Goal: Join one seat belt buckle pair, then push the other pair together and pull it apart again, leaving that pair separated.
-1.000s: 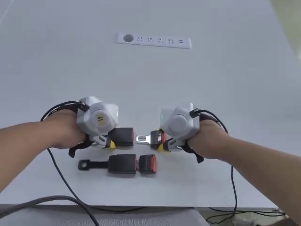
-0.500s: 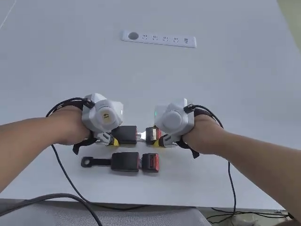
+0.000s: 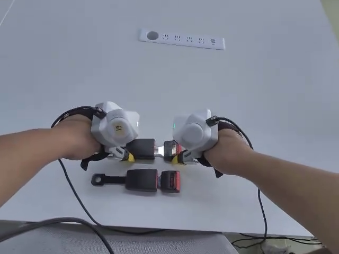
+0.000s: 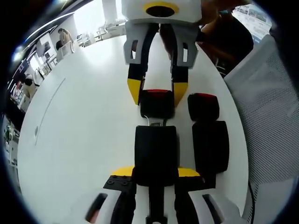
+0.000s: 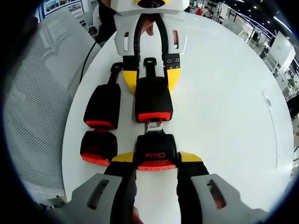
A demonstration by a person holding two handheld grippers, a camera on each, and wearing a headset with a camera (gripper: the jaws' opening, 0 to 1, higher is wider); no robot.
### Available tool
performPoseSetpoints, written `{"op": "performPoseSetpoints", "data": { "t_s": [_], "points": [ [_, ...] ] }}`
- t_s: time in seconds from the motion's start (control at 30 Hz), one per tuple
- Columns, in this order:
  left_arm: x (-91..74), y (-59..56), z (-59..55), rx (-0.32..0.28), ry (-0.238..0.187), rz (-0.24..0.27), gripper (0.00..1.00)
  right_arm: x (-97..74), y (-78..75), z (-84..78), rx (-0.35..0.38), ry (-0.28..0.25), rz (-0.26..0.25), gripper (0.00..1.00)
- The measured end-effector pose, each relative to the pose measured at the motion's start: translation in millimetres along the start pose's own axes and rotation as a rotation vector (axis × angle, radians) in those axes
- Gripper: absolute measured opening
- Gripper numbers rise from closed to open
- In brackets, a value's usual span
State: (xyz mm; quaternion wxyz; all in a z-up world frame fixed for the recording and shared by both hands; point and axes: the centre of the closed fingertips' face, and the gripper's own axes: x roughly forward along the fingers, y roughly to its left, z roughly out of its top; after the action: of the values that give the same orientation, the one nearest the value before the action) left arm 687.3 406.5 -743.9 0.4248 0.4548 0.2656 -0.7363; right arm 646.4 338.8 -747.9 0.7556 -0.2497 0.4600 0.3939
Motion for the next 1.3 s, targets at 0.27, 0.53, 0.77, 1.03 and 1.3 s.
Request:
{"op": "performPoseSetpoints", "data": {
  "t_s": [0.27, 0.53, 0.77, 1.03, 1.3],
  "points": [
    [0.0, 0.3, 0.1, -0.007, -0.012, 0.003, 0.3, 0.7, 0.2, 1.7, 0.005, 0.008, 0.001, 0.3],
    [0.3, 0.2, 0.2, 0.001, -0.023, -0.001, 0.3, 3.6, 2.5, 10.6, -0.01, 0.004, 0.004, 0.3],
    [0.9, 0.5, -0.5, 0.008, -0.028, -0.003, 0.3, 6.0, -0.1, 11.0, -0.014, 0.016, 0.006, 0.3],
    [-0.1, 0.0, 0.4, 0.007, -0.026, -0.005, 0.3, 5.7, 0.0, 12.7, -0.016, 0.031, 0.006, 0.3],
    [0.2, 0.6, 0.1, 0.002, -0.023, -0.004, 0.31, 5.9, 0.2, 11.9, -0.019, 0.031, 0.006, 0.3]
  ]
}}
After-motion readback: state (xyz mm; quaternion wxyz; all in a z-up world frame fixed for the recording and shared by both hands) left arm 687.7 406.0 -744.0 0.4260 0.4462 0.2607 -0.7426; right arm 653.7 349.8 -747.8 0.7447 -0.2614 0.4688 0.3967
